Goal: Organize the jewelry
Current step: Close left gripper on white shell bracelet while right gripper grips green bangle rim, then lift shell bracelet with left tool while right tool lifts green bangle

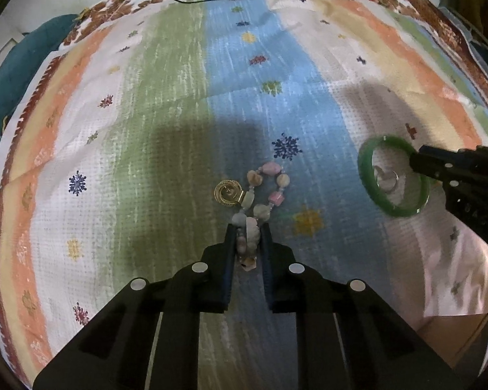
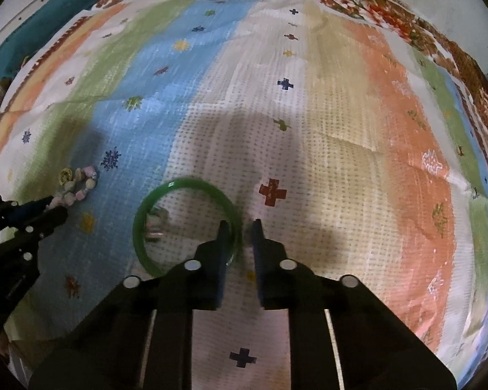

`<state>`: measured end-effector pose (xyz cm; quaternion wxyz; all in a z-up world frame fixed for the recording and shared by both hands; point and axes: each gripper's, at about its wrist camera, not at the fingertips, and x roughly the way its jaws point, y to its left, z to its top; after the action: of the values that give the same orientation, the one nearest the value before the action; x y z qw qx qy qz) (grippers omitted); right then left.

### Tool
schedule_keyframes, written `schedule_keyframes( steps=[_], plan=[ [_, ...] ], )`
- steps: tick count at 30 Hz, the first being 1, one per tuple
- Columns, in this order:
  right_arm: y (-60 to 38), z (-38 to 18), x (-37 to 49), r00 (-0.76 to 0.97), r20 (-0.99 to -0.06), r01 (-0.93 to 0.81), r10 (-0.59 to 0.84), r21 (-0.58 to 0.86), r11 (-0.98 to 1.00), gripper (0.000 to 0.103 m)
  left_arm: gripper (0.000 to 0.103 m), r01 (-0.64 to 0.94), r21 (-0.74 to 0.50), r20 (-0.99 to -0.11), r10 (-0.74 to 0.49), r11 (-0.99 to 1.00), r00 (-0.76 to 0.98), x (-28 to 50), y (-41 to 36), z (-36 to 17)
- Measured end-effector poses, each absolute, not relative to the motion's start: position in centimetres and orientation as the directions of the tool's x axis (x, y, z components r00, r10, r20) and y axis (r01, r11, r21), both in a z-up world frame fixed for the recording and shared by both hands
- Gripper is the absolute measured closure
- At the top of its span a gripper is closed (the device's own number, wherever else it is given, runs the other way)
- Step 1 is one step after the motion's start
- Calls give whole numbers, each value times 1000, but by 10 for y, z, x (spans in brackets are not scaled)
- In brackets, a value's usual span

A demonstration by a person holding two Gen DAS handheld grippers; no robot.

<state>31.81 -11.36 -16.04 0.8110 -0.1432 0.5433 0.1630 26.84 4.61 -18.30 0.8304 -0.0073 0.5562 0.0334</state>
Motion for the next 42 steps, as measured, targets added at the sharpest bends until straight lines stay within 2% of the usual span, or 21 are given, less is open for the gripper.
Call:
schedule_keyframes(
  steps=[2, 11, 42],
  plan=[
    [-114, -157, 316, 361, -925, -421, 115, -52, 906, 96, 89, -66, 10, -918, 35, 998, 394, 267, 46, -176],
    [-116, -147, 303, 373, -920, -431, 120, -58, 900, 96, 89, -52, -48, -900, -20, 997, 436, 259, 46, -151],
    [-125, -88, 263, 430, -876, -442, 219, 7, 897, 95, 89, -80, -72, -882, -26, 994, 471, 227, 45, -103]
  ],
)
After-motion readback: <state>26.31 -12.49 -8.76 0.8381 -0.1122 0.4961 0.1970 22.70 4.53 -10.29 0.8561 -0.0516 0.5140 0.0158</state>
